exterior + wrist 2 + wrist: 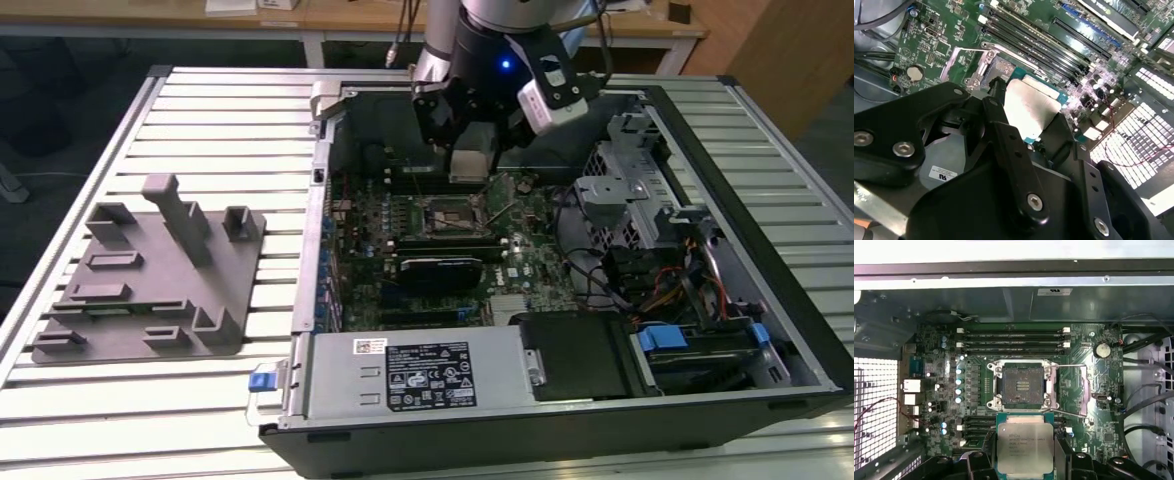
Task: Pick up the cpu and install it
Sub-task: 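Pick up the cpu and move it towards the insertion slot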
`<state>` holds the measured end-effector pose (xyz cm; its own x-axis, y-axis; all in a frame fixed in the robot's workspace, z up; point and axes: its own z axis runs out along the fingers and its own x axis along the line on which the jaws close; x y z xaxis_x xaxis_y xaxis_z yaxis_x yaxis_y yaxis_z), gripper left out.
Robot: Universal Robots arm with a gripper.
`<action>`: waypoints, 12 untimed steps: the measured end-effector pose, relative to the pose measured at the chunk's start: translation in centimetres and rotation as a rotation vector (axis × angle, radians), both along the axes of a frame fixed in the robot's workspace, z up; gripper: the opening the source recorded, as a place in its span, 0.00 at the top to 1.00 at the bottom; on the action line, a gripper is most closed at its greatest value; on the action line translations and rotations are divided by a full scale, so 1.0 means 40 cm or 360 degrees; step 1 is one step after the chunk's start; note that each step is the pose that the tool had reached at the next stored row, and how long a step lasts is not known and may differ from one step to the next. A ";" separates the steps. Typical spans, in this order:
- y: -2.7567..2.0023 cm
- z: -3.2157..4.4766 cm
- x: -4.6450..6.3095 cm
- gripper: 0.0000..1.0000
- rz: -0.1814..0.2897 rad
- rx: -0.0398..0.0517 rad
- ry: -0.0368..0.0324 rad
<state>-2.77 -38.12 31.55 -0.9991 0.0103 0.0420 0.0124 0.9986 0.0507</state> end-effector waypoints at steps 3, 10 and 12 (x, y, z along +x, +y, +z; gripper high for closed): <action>0.003 -0.012 0.000 0.46 0.0000 0.0000 -0.0005; 0.007 -0.039 0.000 0.46 0.0001 0.0000 -0.0022; 0.008 -0.047 0.000 0.46 0.0001 0.0000 -0.0028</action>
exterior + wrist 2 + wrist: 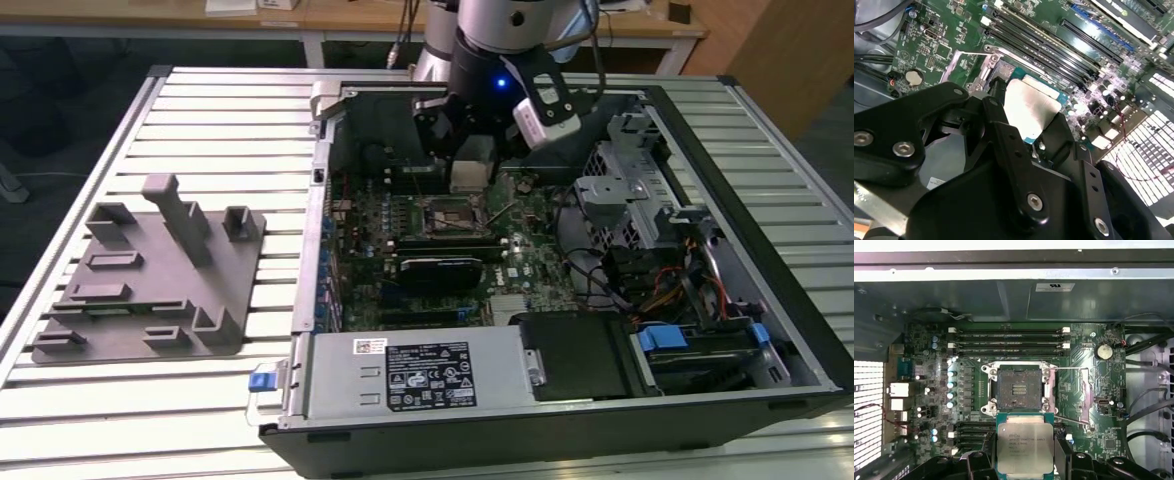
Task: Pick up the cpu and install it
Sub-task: 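Pick up the cpu and move it towards the insertion slot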
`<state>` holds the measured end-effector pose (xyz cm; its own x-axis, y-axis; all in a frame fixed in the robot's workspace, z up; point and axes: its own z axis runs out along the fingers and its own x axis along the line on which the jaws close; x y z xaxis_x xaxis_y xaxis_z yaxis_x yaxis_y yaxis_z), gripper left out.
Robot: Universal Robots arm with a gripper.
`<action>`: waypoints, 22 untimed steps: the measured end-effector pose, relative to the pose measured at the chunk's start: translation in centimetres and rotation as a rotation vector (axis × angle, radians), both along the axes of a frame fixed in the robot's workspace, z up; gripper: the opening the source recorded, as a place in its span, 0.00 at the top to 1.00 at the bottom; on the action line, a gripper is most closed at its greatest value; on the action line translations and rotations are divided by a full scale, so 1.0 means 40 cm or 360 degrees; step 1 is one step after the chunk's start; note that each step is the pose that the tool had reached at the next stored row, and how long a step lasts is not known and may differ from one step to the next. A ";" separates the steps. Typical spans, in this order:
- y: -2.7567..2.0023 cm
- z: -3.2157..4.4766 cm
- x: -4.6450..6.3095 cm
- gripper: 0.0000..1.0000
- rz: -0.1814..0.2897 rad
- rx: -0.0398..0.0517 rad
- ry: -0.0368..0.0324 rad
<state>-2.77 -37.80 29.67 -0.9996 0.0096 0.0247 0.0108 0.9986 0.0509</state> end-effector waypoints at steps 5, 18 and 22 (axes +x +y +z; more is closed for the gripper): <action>0.002 -0.018 0.000 0.46 0.0001 0.0000 -0.0016; 0.030 -0.053 0.000 0.46 0.0001 0.0000 -0.0025; 0.038 -0.055 0.000 0.46 0.0001 0.0000 -0.0025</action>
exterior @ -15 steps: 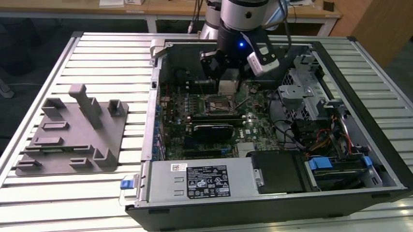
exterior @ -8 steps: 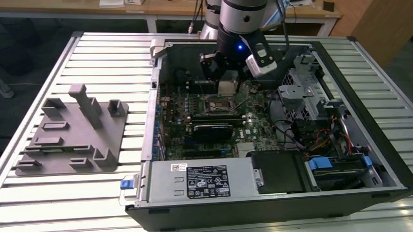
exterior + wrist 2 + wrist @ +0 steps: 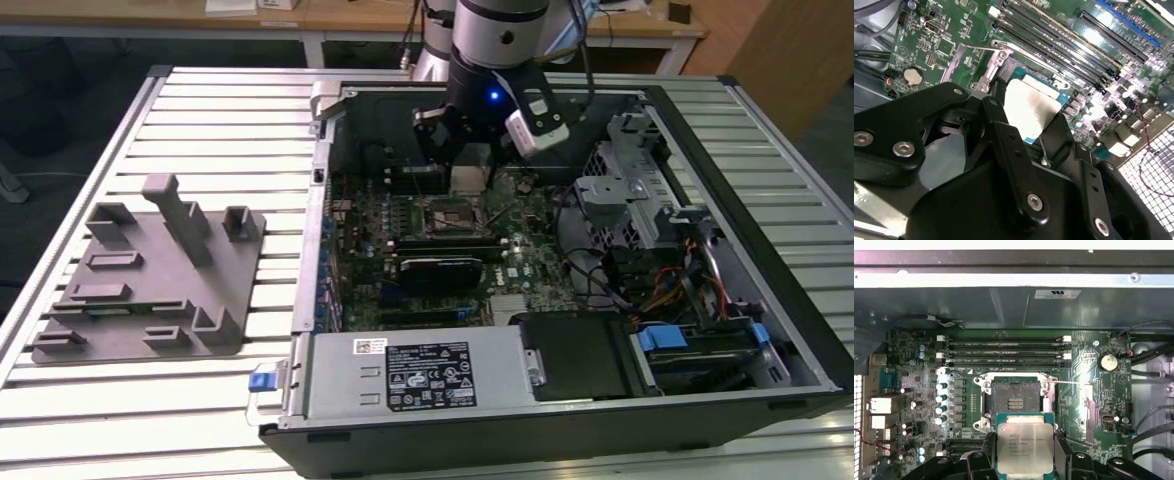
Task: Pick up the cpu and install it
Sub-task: 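Pick up the cpu and move it towards the insertion slot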
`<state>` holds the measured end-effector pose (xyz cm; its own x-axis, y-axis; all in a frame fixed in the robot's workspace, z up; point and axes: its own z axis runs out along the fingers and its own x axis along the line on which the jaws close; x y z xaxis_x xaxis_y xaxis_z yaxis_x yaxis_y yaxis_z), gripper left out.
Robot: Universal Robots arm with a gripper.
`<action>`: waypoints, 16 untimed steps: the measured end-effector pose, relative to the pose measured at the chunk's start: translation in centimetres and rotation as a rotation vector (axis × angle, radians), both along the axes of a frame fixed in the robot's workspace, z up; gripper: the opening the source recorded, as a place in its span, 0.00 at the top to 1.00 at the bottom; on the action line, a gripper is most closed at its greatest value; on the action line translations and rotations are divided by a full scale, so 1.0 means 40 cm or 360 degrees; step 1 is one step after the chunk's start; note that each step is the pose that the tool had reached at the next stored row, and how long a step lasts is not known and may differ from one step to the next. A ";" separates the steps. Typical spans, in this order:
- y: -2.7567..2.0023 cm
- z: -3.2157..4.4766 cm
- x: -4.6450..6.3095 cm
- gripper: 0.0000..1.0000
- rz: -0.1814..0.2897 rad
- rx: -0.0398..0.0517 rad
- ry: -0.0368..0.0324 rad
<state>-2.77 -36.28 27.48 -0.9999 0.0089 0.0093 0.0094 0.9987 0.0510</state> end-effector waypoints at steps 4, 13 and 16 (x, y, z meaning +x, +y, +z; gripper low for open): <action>0.006 -0.001 0.000 0.46 0.0000 0.0000 0.0000; 0.021 -0.002 -0.002 0.46 0.0000 0.0000 0.0000; 0.022 -0.003 -0.002 0.46 0.0000 0.0000 0.0000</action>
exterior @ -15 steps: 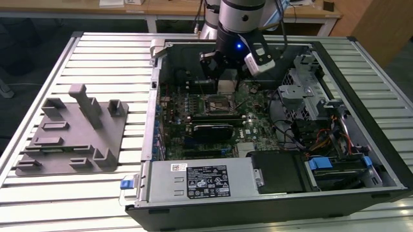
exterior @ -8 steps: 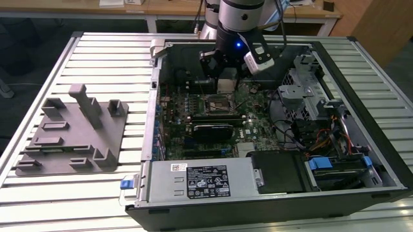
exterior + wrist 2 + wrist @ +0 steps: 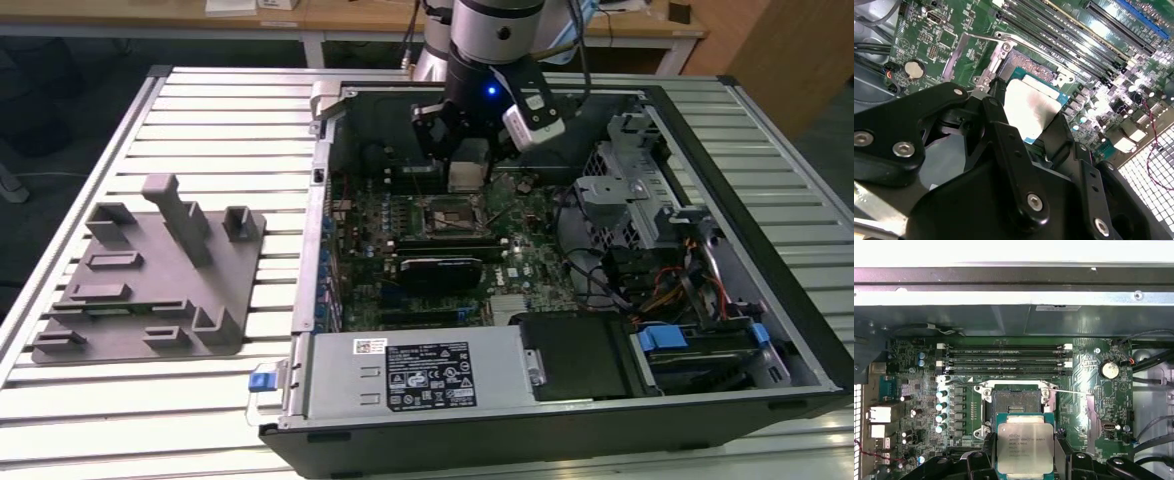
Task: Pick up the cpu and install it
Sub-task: 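Pick up the cpu and move it towards the insertion slot, then place the cpu into insertion slot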
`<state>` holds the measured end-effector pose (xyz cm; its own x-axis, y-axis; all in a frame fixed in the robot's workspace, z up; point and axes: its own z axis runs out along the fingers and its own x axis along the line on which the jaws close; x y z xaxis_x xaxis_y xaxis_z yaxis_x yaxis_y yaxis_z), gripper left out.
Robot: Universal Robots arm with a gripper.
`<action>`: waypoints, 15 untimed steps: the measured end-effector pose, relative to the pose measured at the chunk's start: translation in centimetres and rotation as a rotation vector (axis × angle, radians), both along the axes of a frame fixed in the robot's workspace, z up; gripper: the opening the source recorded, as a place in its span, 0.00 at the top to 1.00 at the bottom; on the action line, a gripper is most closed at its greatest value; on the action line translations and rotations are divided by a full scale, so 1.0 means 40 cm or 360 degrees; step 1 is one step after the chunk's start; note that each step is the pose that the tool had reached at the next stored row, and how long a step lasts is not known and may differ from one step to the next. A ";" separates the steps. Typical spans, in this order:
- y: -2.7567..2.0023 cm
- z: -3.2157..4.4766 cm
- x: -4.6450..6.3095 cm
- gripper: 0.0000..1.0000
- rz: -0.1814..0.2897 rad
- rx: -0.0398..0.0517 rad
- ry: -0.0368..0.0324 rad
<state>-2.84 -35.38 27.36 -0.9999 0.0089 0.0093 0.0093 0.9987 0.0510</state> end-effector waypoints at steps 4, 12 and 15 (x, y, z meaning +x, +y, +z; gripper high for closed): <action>0.001 0.000 0.000 0.46 0.0000 0.0000 0.0000; 0.002 0.000 0.000 0.46 0.0000 0.0000 0.0000; 0.002 0.000 0.000 0.46 -0.0025 0.0000 0.0000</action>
